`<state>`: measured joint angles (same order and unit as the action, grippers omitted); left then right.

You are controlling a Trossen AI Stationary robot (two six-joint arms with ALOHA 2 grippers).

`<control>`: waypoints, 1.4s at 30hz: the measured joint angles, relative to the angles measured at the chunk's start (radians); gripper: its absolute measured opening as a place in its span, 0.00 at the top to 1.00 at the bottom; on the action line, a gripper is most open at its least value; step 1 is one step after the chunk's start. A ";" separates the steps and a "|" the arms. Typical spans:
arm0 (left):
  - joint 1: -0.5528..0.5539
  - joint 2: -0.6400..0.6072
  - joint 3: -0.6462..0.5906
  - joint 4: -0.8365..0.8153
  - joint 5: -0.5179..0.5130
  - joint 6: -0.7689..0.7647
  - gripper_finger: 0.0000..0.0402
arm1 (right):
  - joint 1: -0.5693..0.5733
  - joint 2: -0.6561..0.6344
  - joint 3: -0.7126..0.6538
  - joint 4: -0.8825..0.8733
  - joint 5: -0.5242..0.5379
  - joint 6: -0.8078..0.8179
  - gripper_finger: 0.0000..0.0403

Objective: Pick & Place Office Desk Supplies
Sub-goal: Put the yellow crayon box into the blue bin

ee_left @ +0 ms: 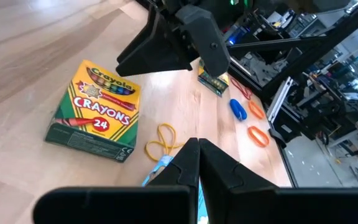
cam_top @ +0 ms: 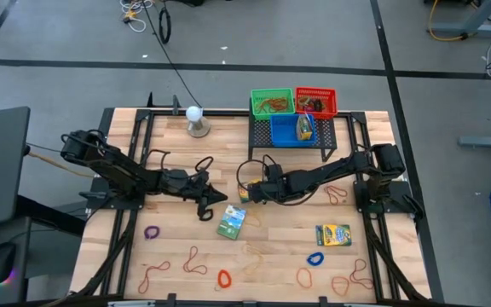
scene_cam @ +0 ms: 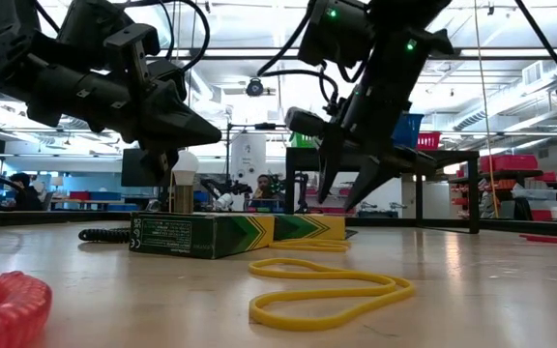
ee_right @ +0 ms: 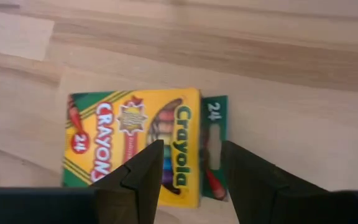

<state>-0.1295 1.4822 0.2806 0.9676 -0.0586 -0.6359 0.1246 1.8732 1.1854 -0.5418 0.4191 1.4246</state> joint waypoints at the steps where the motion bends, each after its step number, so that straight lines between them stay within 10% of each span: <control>1: 0.000 0.000 0.000 0.000 0.000 0.004 0.98 | 0.000 0.000 0.000 0.006 0.000 -0.001 0.57; 16: 0.013 -0.001 0.001 -0.013 -0.010 0.007 0.98 | -0.046 0.068 0.004 0.101 -0.080 -0.051 0.58; 29: 0.014 -0.003 0.001 -0.004 -0.012 0.024 0.98 | -0.032 0.062 0.002 0.110 -0.072 -0.113 0.97; 42: 0.073 -0.019 0.000 -0.014 0.000 0.049 0.98 | 0.073 -0.091 0.008 -0.128 0.078 0.003 1.00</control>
<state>-0.0569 1.4635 0.2810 0.9532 -0.0582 -0.5868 0.1976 1.7821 1.1938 -0.6702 0.4966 1.4274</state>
